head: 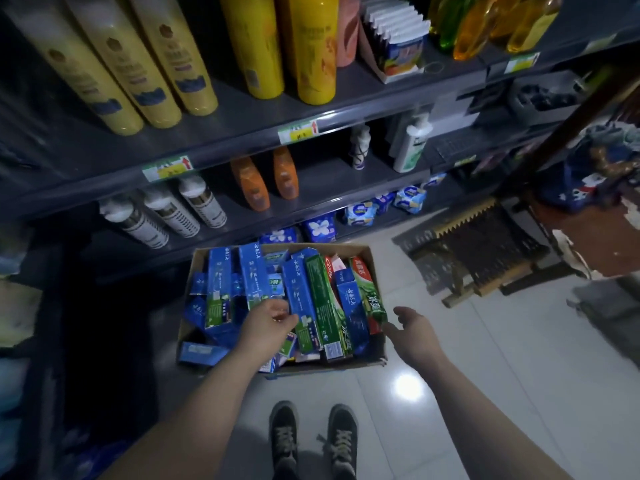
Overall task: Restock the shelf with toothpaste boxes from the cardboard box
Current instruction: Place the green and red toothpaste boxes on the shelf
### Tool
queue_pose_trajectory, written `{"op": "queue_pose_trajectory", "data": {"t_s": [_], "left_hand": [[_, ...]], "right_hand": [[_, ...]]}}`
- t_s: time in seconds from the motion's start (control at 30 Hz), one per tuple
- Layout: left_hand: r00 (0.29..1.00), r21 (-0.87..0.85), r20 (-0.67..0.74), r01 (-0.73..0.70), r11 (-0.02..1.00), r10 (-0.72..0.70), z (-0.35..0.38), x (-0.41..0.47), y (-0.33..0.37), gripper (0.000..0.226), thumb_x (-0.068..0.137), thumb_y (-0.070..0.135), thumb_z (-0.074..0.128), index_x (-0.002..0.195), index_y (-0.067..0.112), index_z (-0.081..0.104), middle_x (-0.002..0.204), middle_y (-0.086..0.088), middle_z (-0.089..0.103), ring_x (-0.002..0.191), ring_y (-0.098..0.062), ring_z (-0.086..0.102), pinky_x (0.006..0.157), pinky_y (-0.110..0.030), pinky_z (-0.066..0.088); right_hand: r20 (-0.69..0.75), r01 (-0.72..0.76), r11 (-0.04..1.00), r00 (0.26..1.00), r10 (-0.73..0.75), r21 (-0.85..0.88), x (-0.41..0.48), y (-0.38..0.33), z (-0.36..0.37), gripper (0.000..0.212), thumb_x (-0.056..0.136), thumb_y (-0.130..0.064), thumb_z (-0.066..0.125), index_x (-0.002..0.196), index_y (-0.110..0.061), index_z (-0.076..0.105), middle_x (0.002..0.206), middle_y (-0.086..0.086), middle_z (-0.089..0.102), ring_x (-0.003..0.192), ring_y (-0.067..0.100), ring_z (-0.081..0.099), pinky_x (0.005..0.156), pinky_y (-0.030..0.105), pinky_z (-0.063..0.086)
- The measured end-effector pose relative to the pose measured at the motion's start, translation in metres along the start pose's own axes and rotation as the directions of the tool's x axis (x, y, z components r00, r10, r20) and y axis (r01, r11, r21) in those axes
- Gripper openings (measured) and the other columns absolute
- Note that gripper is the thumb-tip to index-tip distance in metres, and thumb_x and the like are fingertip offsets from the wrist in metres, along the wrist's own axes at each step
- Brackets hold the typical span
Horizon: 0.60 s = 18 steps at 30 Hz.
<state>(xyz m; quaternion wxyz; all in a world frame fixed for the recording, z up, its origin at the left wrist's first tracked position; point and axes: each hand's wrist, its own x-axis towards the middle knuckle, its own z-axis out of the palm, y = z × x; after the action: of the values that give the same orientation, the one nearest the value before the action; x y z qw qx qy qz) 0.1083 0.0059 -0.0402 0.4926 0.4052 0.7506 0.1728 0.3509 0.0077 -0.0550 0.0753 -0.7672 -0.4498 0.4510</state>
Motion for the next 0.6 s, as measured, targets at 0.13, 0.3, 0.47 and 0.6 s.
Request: {"op": "queue_pose_trajectory", "data": {"t_s": [0.13, 0.3, 0.47, 0.6], "left_hand": [[1.0, 0.008, -0.006, -0.009, 1.0, 0.009, 0.005, 0.028, 0.005, 0.036, 0.091, 0.018, 0.064, 0.126, 0.01, 0.056, 0.123, -0.007, 0.06, 0.098, -0.016, 0.055, 0.082, -0.028, 0.041], [1.0, 0.004, 0.021, 0.001, 1.0, -0.001, 0.016, 0.046, 0.007, 0.034, 0.091, 0.019, 0.064, 0.123, 0.012, 0.058, 0.124, -0.006, 0.061, 0.101, -0.016, 0.057, 0.087, -0.029, 0.043], [1.0, 0.016, 0.022, -0.001, 1.0, 0.001, 0.025, 0.05, 0.005, 0.034, 0.091, 0.02, 0.064, 0.124, 0.013, 0.058, 0.124, -0.005, 0.061, 0.102, -0.016, 0.057, 0.092, -0.035, 0.049], [1.0, 0.0, 0.017, 0.002, 1.0, -0.002, 0.03, 0.049, 0.003, 0.033, 0.091, 0.018, 0.064, 0.123, 0.012, 0.059, 0.124, -0.005, 0.061, 0.102, -0.017, 0.057, 0.089, -0.032, 0.047]], "right_hand": [[-0.015, -0.029, 0.999, 0.999, 0.03, 0.043, 0.012, 0.008, 0.009, 0.054, 0.093, -0.028, 0.059, 0.142, -0.01, 0.043, 0.142, 0.009, 0.049, 0.125, 0.022, 0.051, 0.072, 0.016, 0.04], [-0.041, -0.041, 0.99, 0.998, 0.046, 0.131, 0.019, 0.015, 0.015, 0.057, 0.09, -0.03, 0.062, 0.141, -0.011, 0.043, 0.142, 0.009, 0.049, 0.126, 0.023, 0.05, 0.083, 0.025, 0.044], [-0.042, -0.066, 0.984, 0.996, 0.074, 0.164, 0.025, 0.011, 0.022, 0.06, 0.09, -0.038, 0.062, 0.14, -0.009, 0.045, 0.135, 0.011, 0.055, 0.111, 0.024, 0.058, 0.074, 0.026, 0.046], [-0.037, -0.125, 0.983, 0.991, 0.131, 0.137, 0.034, 0.005, 0.026, 0.059, 0.09, -0.046, 0.058, 0.133, -0.007, 0.049, 0.122, 0.01, 0.062, 0.09, 0.019, 0.056, 0.069, 0.028, 0.045]]}}
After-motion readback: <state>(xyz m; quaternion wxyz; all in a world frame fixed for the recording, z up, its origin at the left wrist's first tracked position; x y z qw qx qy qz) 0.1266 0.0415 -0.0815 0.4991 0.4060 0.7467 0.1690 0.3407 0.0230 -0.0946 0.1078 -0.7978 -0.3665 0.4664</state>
